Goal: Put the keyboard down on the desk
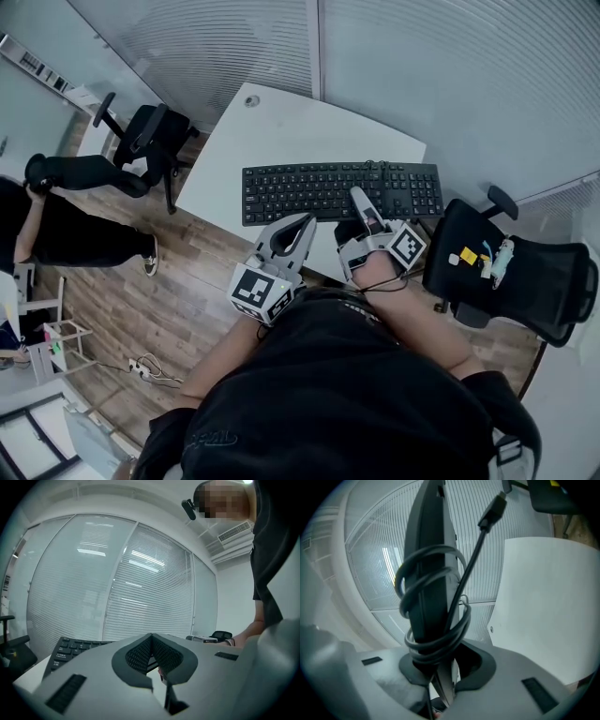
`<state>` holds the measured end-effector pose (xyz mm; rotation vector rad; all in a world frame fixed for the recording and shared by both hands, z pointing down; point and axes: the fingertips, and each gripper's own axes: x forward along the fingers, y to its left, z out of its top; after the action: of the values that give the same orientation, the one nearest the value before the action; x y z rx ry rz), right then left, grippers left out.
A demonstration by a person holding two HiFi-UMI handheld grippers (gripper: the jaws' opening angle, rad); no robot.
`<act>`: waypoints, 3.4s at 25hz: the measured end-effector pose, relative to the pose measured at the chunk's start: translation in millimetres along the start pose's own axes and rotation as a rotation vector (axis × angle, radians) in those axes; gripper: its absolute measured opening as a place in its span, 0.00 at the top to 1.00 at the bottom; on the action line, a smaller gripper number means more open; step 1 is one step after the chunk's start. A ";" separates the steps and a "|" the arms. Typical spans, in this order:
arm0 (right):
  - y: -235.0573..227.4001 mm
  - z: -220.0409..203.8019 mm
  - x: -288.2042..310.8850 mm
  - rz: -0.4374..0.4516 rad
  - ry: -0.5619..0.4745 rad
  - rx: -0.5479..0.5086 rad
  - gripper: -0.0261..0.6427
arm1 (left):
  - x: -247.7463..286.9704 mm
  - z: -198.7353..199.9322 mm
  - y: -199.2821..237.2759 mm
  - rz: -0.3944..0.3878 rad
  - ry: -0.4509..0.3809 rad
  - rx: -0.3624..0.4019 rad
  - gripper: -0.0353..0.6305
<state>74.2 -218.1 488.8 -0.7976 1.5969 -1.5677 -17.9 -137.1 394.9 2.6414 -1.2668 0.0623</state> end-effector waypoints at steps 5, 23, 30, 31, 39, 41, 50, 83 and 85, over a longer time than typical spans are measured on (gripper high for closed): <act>-5.4 1.2 3.6 -0.015 -0.022 0.000 0.83 | 8.5 -1.0 9.2 -0.030 0.010 -0.014 0.92; -22.9 -18.1 68.3 -0.062 -0.120 0.021 0.83 | 14.5 6.5 92.0 -0.112 0.080 -0.049 0.92; -37.8 -18.4 75.2 -0.065 -0.157 0.039 0.83 | 21.9 -4.3 107.2 -0.151 0.110 -0.056 0.92; -39.8 -19.0 81.0 -0.069 -0.162 0.042 0.83 | 24.1 -3.8 114.4 -0.154 0.112 -0.058 0.92; -57.6 -12.8 85.9 -0.098 -0.199 0.032 0.83 | 32.3 -9.4 131.9 -0.176 0.127 -0.071 0.92; -61.5 -10.9 86.3 -0.105 -0.207 0.031 0.83 | 34.5 -11.0 134.8 -0.184 0.130 -0.074 0.92; -83.0 -8.6 100.1 -0.162 -0.229 0.035 0.83 | 47.3 -11.5 162.1 -0.210 0.123 -0.105 0.92; -202.7 9.5 127.7 -0.346 -0.193 0.036 0.83 | 98.2 -67.0 214.6 -0.207 0.254 -0.167 0.92; -206.4 8.0 126.7 -0.354 -0.190 0.047 0.83 | 99.8 -73.7 213.0 -0.204 0.267 -0.162 0.92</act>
<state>-0.1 -341.2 683.9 -1.2163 1.3284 -1.7058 -116.3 -327.8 516.2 2.5055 -0.8764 0.2595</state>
